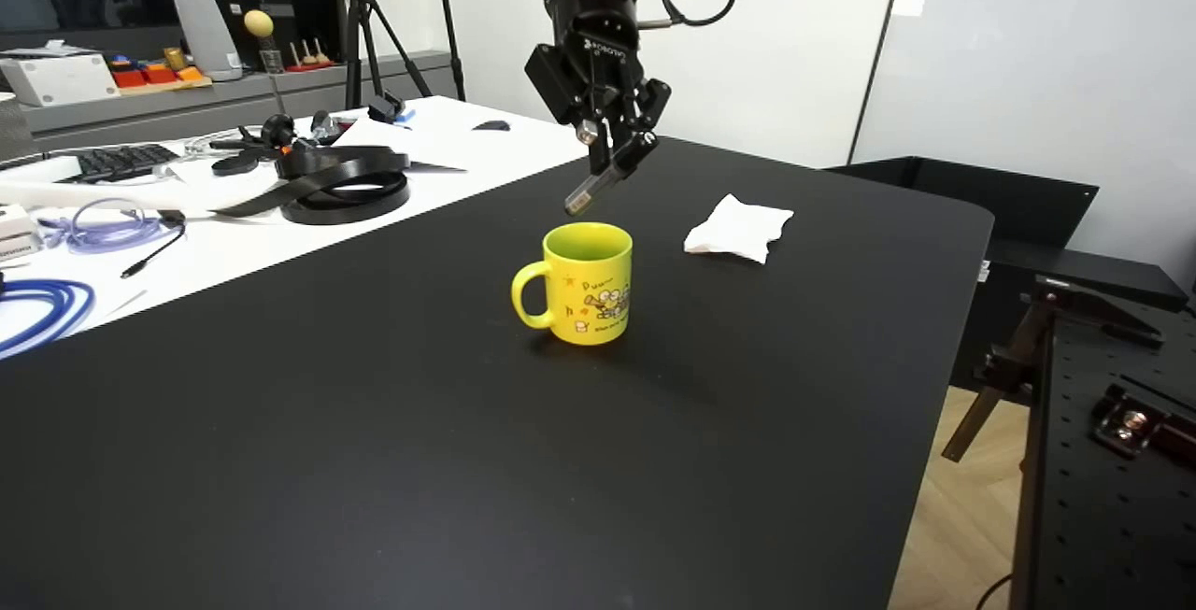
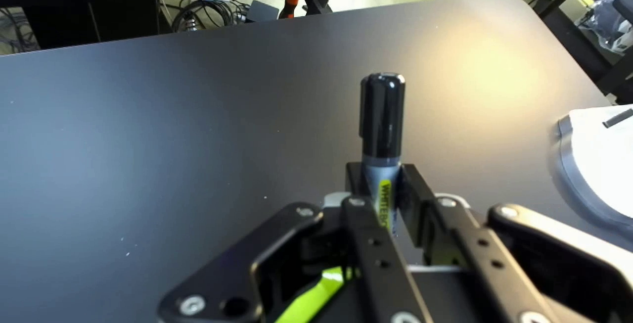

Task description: Put the black marker in the mustard mug cup

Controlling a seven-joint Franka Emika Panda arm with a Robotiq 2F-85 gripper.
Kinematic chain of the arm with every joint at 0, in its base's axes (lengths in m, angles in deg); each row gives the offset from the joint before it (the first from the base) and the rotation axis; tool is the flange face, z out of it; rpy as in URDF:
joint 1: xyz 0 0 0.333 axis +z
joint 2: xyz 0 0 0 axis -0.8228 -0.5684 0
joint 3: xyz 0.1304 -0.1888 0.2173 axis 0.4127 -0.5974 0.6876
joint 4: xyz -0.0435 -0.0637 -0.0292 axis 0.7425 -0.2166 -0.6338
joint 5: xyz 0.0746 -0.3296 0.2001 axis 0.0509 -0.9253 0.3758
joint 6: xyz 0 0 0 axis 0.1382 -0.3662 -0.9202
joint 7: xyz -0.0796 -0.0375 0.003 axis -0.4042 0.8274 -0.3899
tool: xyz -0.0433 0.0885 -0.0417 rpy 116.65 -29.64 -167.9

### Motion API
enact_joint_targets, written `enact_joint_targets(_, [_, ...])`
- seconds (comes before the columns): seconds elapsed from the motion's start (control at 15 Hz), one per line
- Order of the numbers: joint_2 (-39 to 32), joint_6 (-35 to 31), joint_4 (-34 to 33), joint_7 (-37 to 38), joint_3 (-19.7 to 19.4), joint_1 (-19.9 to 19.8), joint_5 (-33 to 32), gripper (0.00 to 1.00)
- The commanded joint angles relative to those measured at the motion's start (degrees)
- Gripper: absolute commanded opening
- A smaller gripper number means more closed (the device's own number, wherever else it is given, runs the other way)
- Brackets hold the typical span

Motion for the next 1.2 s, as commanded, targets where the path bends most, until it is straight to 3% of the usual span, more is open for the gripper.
enact_joint_targets(0.0, [-2.26, 1.07, -2.81, 4.45, -0.55, -0.45, 0.92, 0.05])
enact_joint_targets(0.73, [-6.46, 1.86, -5.35, 7.29, -0.59, -0.83, 1.12, 0.05])
enact_joint_targets(0.8, [-6.78, 1.97, -5.67, 7.50, -0.58, -0.87, 1.18, 0.31])
enact_joint_targets(0.87, [-7.11, 2.06, -6.05, 7.69, -0.56, -0.92, 1.27, 0.47])
enact_joint_targets(1.13, [-8.35, 2.35, -7.51, 8.31, -0.53, -1.11, 1.90, 0.73])
